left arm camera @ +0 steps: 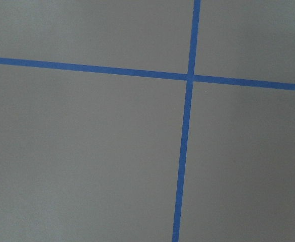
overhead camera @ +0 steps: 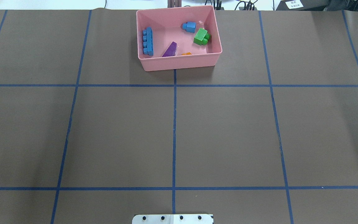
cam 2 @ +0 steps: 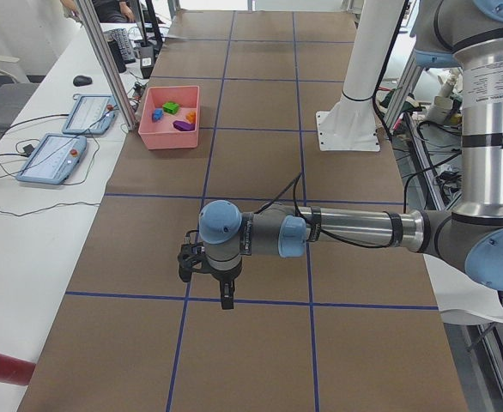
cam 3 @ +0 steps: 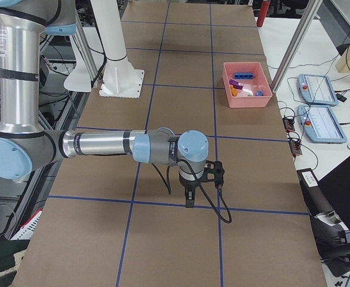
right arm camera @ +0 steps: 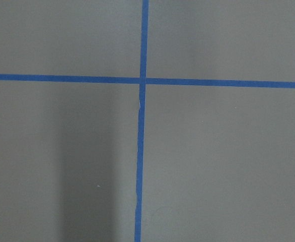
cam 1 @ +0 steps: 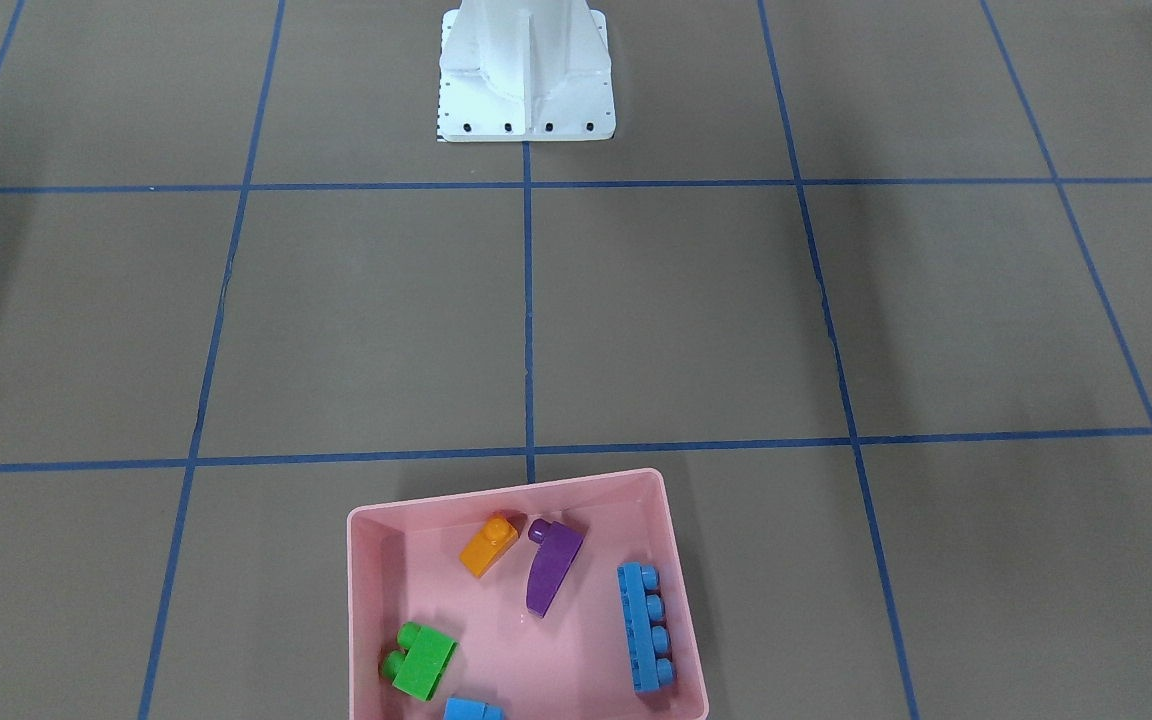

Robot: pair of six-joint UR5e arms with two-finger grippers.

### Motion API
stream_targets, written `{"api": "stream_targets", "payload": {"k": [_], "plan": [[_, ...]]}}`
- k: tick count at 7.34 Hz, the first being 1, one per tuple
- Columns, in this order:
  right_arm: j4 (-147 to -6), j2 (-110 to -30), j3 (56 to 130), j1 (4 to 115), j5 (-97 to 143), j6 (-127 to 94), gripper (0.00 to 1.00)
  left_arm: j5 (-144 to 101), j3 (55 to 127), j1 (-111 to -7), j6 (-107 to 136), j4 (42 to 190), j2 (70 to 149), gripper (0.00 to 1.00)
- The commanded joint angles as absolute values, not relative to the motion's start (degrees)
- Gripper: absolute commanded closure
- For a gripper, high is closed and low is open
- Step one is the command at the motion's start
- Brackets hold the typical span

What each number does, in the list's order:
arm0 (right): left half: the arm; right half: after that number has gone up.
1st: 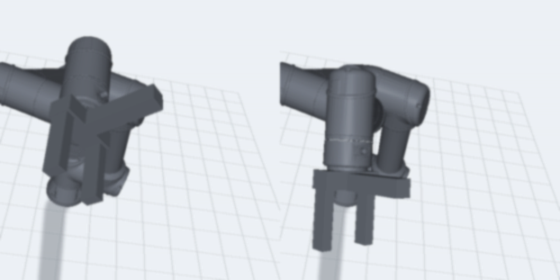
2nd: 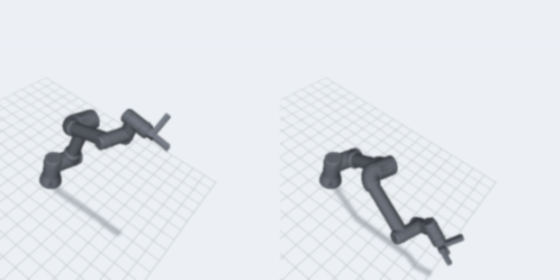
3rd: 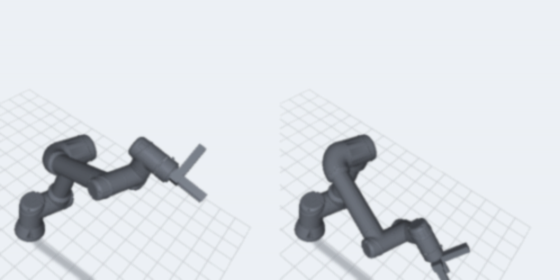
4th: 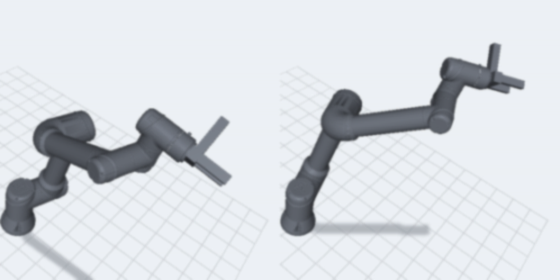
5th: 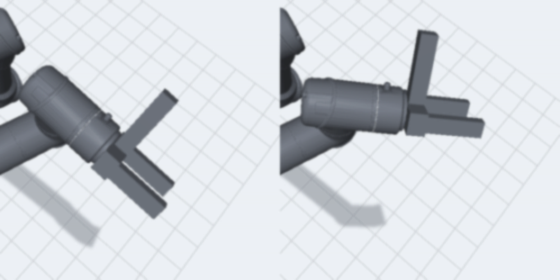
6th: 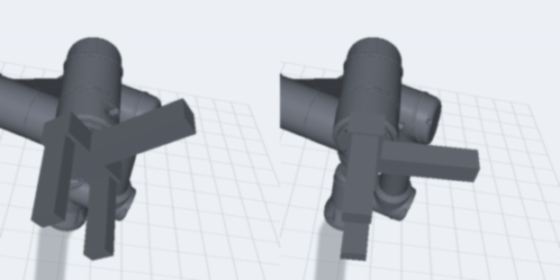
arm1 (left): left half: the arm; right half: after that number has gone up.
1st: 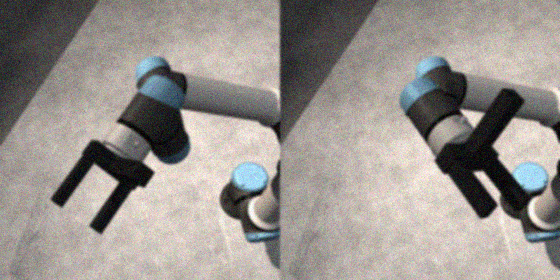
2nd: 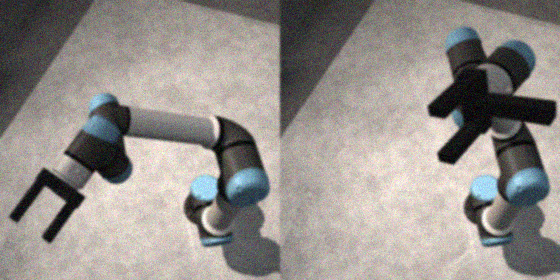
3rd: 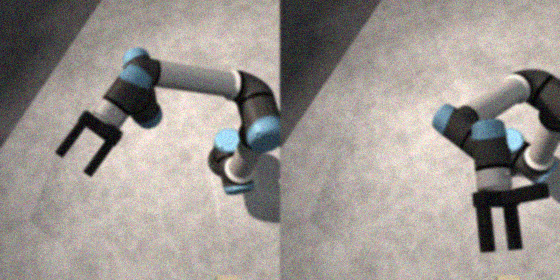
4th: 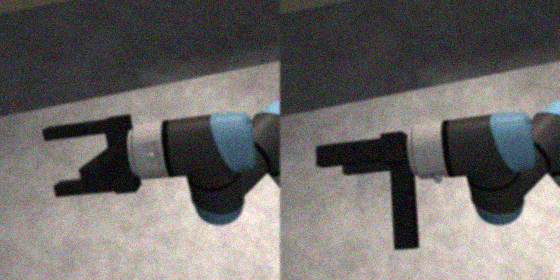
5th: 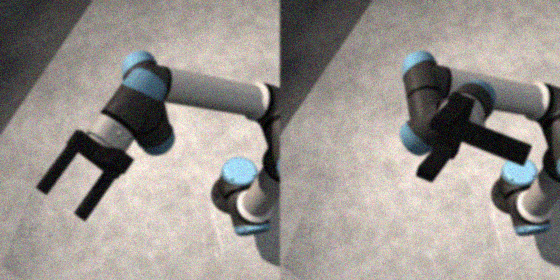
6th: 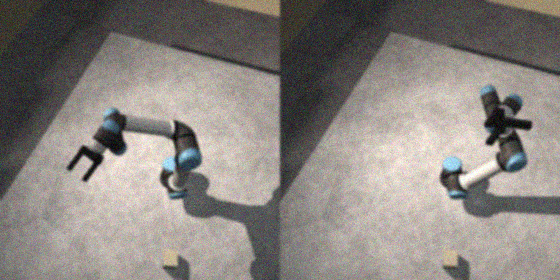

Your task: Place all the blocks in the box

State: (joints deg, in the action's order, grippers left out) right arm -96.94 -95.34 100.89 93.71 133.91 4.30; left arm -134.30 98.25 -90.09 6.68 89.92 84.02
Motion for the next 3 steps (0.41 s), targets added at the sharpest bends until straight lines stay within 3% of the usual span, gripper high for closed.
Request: {"api": "stream_targets", "payload": {"k": [1,3], "plan": [[-96.94,-95.36,100.64,93.69,134.03,4.39,0.00,-134.30,98.17,-90.09,6.68,89.91,84.02,0.00],[-97.03,-95.36,100.63,93.69,134.12,4.31,0.00,-134.30,98.17,-90.00,6.68,89.74,84.02,0.00]]}}
